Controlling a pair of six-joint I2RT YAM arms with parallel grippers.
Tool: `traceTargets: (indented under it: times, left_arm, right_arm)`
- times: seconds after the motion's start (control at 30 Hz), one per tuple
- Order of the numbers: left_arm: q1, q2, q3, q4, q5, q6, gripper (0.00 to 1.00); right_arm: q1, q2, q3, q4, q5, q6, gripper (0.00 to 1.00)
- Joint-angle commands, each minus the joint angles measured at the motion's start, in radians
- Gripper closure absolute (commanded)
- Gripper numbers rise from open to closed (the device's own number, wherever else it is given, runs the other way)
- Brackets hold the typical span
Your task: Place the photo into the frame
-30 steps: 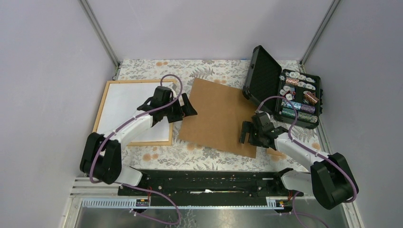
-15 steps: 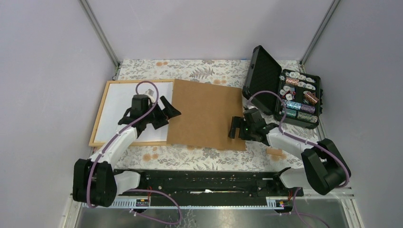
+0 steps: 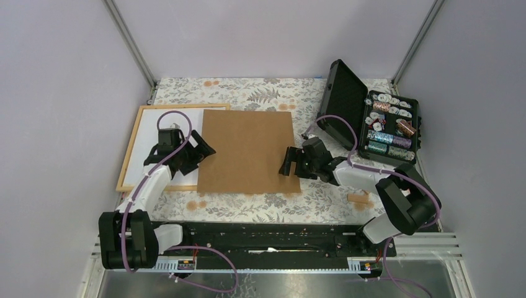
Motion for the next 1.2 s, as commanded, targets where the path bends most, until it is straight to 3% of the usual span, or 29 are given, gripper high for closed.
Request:
traceTargets:
  times: [0.0, 0.27, 0.47, 0.7, 0.83, 0.9, 1.03, 1.17]
  left_arm:
    - [-0.023, 0.018, 0.033, -0.095, -0.136, 0.015, 0.01]
    - [-0.021, 0.089, 0.189, -0.259, -0.470, 0.138, 0.01]
    - [-0.007, 0.038, 0.253, -0.342, -0.621, 0.102, 0.01]
    - [0.199, 0.013, 0.202, -0.502, -0.584, -0.183, 0.01]
    - [0.238, 0.047, 0.161, -0.566, -0.546, -0.327, 0.02]
    - [0.245, 0.074, 0.130, -0.553, -0.516, -0.366, 0.08]
    - [0.249, 0.108, 0.054, -0.445, -0.400, -0.388, 0.32]
    - [0.250, 0.137, -0.002, -0.402, -0.368, -0.410, 0.40]
  right_arm:
    - [0.058, 0.059, -0.006, 0.019, -0.174, 0.082, 0.00]
    - [0.057, 0.035, -0.034, 0.000, -0.145, 0.024, 0.00]
    - [0.055, 0.004, -0.035, -0.027, -0.129, -0.048, 0.00]
    - [0.055, -0.047, -0.022, -0.059, -0.111, -0.101, 0.00]
    - [0.055, -0.046, -0.022, -0.058, -0.118, -0.115, 0.00]
    - [0.054, -0.047, -0.022, -0.053, -0.126, -0.115, 0.00]
    - [0.055, -0.063, -0.030, -0.045, -0.130, -0.110, 0.00]
    - [0.054, -0.071, -0.038, -0.043, -0.130, -0.108, 0.00]
